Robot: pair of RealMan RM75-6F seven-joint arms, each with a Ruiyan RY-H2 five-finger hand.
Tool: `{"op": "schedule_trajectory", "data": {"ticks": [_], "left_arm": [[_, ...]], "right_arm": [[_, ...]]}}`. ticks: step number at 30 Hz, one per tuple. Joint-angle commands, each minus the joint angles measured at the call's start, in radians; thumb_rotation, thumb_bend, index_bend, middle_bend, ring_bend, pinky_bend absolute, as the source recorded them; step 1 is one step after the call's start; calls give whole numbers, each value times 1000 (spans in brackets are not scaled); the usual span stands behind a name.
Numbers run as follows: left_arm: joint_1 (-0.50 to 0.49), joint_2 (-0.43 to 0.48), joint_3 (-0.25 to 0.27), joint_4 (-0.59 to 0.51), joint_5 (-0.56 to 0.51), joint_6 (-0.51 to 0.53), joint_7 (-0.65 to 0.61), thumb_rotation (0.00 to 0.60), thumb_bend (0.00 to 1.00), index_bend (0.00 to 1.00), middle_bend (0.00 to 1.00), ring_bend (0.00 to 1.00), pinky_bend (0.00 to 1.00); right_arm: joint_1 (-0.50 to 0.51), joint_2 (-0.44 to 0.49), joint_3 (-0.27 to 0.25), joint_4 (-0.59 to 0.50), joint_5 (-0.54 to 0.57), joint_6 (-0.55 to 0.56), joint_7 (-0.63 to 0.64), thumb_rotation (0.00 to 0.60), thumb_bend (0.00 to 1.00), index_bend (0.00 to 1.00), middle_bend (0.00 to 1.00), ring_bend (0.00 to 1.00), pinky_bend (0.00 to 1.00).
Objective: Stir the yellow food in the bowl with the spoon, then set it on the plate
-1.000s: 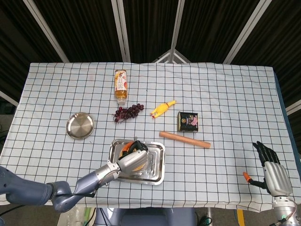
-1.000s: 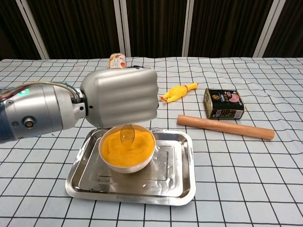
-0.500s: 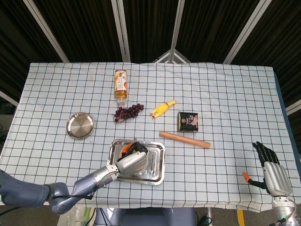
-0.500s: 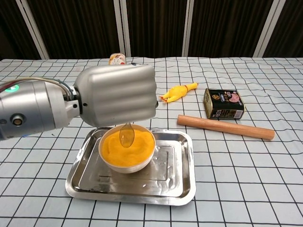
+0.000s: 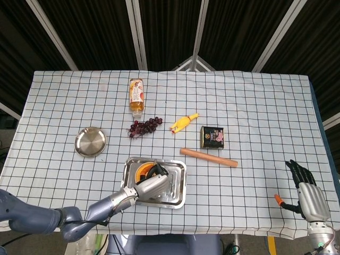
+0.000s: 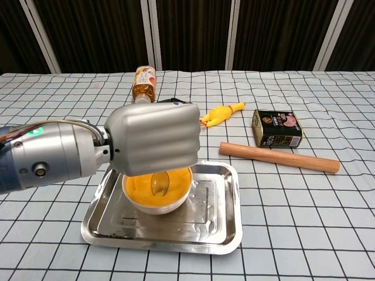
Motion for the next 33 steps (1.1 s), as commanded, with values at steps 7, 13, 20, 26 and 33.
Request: {"op": "schedule_trajectory", "data": {"ticks": [7,13,20,26,33], "left_arm": [[17,-4,-14,31,-40,7,21,600,622,804,1000,1000,1000],[26,2,-22,35,-49,22,34,600,622,804,1000,1000,1000],[36,9,-44,19,-45,46,4,600,622,804,1000,1000,1000],[40,15,-58,-18,-23,61,-37,600,621,804,1000,1000,1000],[42,12,-58,-43,-6,56,-49,600,621,804,1000,1000,1000]], "right_arm": [[1,0,0,1,2,-4,1,600,317,0,0,0,0],[1,1,-1,0,1,-4,1,600,317,0,0,0,0],[1,1,-1,-1,1,-4,0,600,317,0,0,0,0],[1,0,-1,-1,1,-5,-1,600,317,0,0,0,0],[1,1,-1,-1,1,-3,-1,600,317,0,0,0,0]]}}
